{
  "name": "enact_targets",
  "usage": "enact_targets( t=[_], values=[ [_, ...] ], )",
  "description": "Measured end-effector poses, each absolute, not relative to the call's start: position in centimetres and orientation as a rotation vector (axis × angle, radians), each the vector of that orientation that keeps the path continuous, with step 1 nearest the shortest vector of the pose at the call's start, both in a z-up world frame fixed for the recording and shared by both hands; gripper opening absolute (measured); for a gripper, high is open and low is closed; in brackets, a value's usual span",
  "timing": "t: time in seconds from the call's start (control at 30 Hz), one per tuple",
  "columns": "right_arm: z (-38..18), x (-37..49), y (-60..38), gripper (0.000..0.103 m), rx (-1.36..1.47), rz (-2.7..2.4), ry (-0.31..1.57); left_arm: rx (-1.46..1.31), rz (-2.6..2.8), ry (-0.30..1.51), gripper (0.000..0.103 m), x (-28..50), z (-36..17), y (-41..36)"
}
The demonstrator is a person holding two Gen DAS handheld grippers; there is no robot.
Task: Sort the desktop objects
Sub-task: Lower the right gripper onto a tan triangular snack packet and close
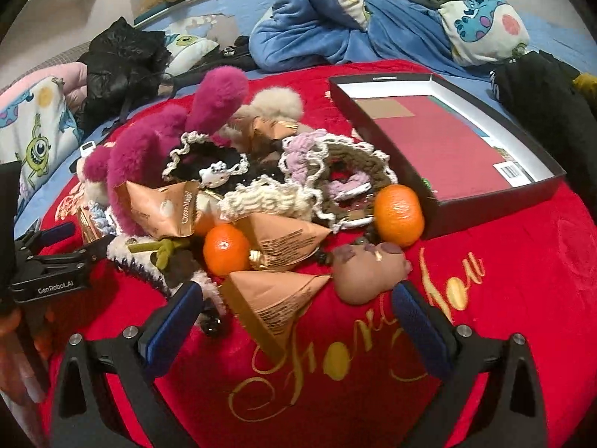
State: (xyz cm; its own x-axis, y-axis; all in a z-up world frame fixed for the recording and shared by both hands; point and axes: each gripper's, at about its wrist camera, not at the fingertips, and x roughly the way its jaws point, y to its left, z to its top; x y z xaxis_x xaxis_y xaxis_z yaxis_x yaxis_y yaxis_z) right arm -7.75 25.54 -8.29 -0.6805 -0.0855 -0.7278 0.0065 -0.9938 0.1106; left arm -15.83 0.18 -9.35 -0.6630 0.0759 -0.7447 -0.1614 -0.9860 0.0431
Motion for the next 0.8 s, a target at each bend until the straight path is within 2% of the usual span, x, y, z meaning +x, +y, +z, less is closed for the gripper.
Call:
enact_targets(
  t=[0.1,0.17,0.23,0.3,0.7,0.8],
  values=[
    [-8.4,-7.9,25.7,0.096,1.238,-2.838,-0.166,-1.258,2.731,0.116,0.103,-16.2,-9.8,-0.2],
    [-8.4,-7.8,25.8,0.091,1.245,-2.848,-0.166,-1.309,2.719,0.080,0.103,-16.7,-10.4,-0.5],
    [-8.5,-7.8,26.1,0.080,1.264,-2.860,-0.170,-1.319,2.710,0.053,0.103,-16.9,-10.6,-0.8],
    [-8.6,-7.8,26.4,0.077,1.276,-2.836,-0.206,-1.327,2.709,0.059,0.103,-16.9,-10.7,-0.6],
    [-8.7,-7.5,26.2,0.066,1.290,-2.809,-0.230,-1.349,2.715,0.077,0.103,-17.2,-11.3,-0.1],
    [-8.7,-7.5,26.2,0.054,1.282,-2.781,-0.254,-1.341,2.710,0.064,0.099,-17.0,-11.3,-0.3]
  ],
)
